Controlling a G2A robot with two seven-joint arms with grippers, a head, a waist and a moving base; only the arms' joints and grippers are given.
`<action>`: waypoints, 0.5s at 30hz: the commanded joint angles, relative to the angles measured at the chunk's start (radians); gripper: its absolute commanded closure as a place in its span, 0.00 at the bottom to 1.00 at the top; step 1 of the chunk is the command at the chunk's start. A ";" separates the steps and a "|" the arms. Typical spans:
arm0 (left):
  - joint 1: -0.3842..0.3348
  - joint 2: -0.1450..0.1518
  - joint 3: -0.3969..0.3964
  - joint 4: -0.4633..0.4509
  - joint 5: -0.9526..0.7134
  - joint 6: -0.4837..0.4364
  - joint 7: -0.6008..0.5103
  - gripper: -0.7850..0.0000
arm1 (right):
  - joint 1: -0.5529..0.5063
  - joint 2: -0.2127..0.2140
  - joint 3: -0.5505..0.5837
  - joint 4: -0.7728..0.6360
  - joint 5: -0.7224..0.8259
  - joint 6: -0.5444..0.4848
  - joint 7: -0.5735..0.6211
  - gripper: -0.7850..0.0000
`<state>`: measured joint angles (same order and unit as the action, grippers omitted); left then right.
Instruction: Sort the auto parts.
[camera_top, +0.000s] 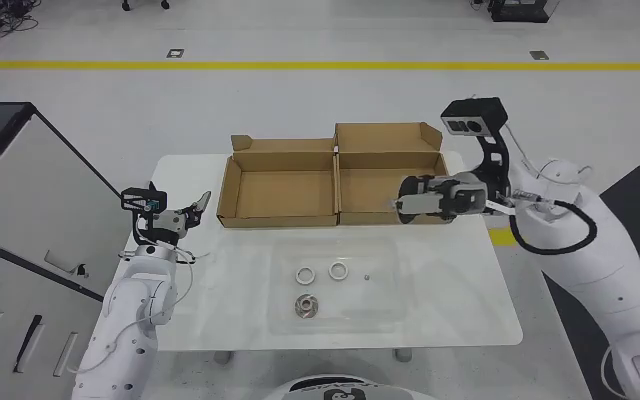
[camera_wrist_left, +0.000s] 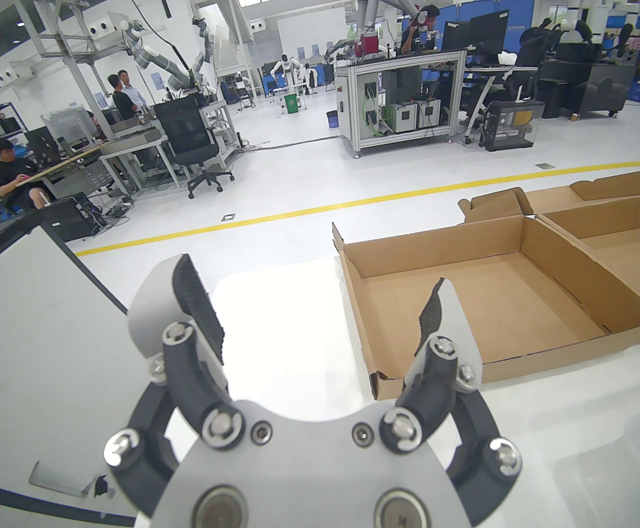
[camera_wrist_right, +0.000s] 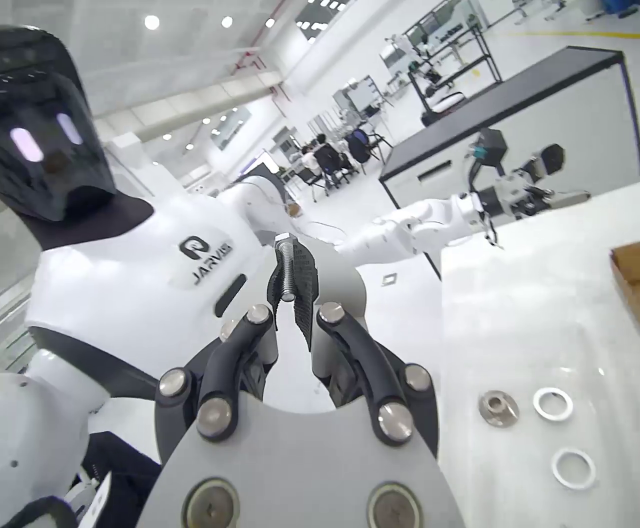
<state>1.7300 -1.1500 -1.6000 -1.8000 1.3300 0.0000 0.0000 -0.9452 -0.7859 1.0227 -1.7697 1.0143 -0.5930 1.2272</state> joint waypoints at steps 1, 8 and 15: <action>0.000 0.000 0.000 0.000 0.000 0.000 0.000 0.00 | 0.017 -0.012 -0.006 -0.011 0.061 0.018 0.018 1.00; 0.000 0.000 0.000 0.000 0.000 0.000 0.000 0.00 | 0.077 -0.062 -0.014 -0.044 0.208 0.079 0.079 1.00; 0.000 0.000 0.000 0.000 0.000 0.000 0.000 0.00 | 0.114 -0.115 -0.015 -0.047 0.286 0.132 0.132 1.00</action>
<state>1.7300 -1.1500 -1.6000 -1.8000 1.3300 0.0000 0.0000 -0.8339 -0.8933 1.0079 -1.8174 1.2910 -0.4671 1.3531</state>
